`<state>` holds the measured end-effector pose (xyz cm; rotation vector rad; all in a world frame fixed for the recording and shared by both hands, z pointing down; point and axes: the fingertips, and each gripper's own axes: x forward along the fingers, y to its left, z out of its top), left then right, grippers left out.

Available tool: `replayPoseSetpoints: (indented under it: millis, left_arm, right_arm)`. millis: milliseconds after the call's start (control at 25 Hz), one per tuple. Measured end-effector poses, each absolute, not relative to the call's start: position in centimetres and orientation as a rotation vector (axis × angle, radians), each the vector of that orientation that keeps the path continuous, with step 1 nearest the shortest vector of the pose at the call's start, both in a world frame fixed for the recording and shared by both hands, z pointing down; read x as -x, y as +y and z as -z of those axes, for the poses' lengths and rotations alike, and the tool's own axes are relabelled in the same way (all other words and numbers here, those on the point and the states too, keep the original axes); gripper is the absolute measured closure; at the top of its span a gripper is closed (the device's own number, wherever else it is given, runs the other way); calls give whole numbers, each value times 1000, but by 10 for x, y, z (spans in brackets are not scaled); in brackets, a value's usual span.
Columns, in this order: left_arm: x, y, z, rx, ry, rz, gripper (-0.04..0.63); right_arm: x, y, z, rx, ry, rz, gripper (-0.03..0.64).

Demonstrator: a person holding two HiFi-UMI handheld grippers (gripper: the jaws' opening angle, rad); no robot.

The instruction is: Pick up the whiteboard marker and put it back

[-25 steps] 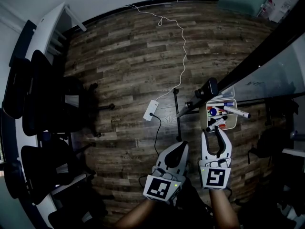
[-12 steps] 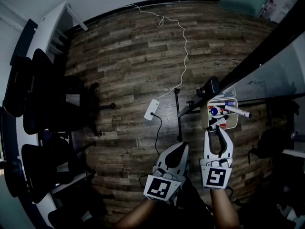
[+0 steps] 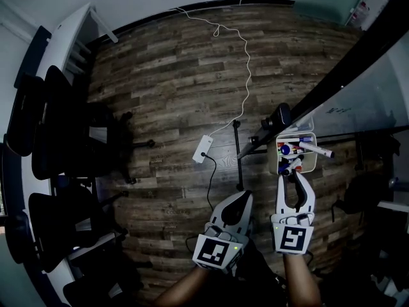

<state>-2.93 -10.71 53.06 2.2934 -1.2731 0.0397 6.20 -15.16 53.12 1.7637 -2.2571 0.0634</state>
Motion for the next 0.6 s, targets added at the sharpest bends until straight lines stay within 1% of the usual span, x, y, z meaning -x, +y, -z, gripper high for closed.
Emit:
replayPoseSetpoints:
  millis: [600]
  left_arm:
    - [20,-99,-529,-2300,-1274,-69,588]
  right_arm:
    - [-85,-145,-519,-1825,-2239,-50,529]
